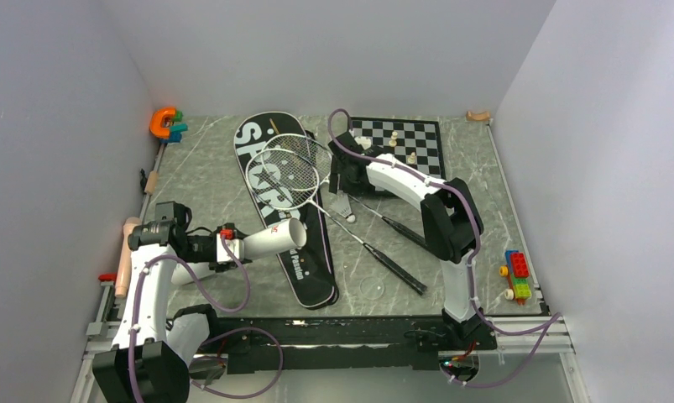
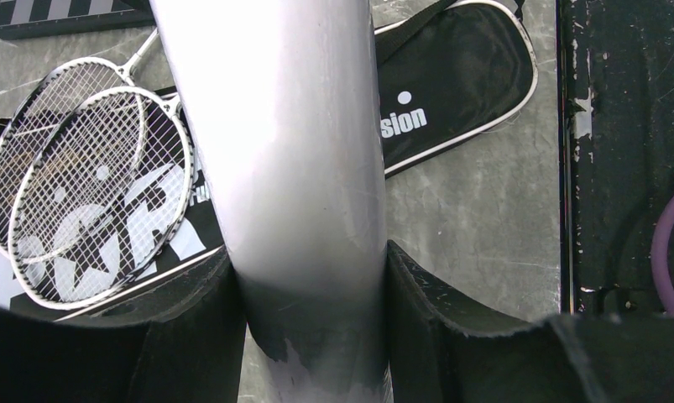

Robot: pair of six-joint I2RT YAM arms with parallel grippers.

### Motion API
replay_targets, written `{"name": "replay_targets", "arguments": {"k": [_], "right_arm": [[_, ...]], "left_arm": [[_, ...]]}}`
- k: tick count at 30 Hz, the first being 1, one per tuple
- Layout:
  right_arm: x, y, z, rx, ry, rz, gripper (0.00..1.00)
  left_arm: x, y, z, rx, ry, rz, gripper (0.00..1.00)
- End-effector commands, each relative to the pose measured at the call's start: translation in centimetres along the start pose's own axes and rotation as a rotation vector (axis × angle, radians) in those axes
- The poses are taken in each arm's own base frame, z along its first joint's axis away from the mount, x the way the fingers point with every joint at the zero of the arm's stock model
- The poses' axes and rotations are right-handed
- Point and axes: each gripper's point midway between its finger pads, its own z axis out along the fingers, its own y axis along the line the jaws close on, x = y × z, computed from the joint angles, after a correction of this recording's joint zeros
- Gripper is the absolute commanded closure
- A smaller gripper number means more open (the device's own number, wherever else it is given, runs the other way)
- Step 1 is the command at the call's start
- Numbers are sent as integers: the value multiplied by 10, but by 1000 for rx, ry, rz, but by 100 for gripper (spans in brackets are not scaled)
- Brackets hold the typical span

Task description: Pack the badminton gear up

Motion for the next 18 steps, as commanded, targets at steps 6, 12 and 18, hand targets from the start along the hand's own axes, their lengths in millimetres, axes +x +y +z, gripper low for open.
{"name": "replay_targets", "arguments": {"k": [6,12,18], "right_arm": [[-3,4,1,10,-30,32,26],[9,-1,-5,16,-19,11,40],[15,-2,-10,13,-20,2,58]], "left_arm": [[-8,-2,2,-7,-41,30,60],[-7,-1,3,-8,-42,30,60],[-5,-2,3,-5,-34,35,60]]}}
